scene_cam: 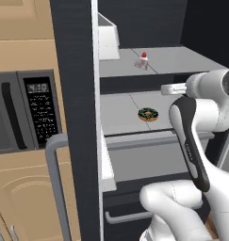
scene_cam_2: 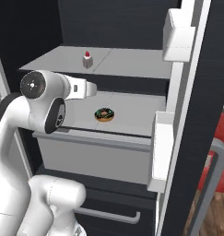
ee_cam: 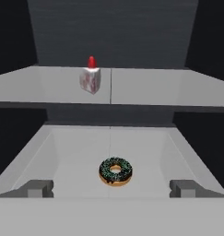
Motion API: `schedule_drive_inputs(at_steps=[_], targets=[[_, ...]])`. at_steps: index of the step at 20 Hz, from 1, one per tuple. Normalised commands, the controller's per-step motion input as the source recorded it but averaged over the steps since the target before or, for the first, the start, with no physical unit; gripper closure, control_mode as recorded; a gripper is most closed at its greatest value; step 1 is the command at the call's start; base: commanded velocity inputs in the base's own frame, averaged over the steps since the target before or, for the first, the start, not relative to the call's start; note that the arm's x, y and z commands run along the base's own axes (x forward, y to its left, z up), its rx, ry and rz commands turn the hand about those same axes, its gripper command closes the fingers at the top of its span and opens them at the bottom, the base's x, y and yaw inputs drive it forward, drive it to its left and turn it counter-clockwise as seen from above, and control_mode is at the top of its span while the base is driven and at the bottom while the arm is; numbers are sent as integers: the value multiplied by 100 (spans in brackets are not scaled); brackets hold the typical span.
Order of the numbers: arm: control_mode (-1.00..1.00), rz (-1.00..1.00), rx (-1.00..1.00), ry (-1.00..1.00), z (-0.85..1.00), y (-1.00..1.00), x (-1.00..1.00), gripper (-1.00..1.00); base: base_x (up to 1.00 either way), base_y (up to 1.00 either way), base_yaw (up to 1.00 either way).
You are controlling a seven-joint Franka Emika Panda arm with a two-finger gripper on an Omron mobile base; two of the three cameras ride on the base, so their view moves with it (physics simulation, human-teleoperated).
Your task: Take the cake and donut from the fridge and place them on the empty tray on the dining counter.
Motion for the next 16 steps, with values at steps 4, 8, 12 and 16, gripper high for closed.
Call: schedule_drive_inputs(at_steps=[4,8,12,16], targets=[[100,0,0,0,0,0,0,-100,100,0,-1],[100,0,0,0,0,0,0,-100,91,0,0],[-100,0,3,0,33,-1,16,-100,19,0,0],[-100,0,1,-1,64,9,0,-100,0,0,0]])
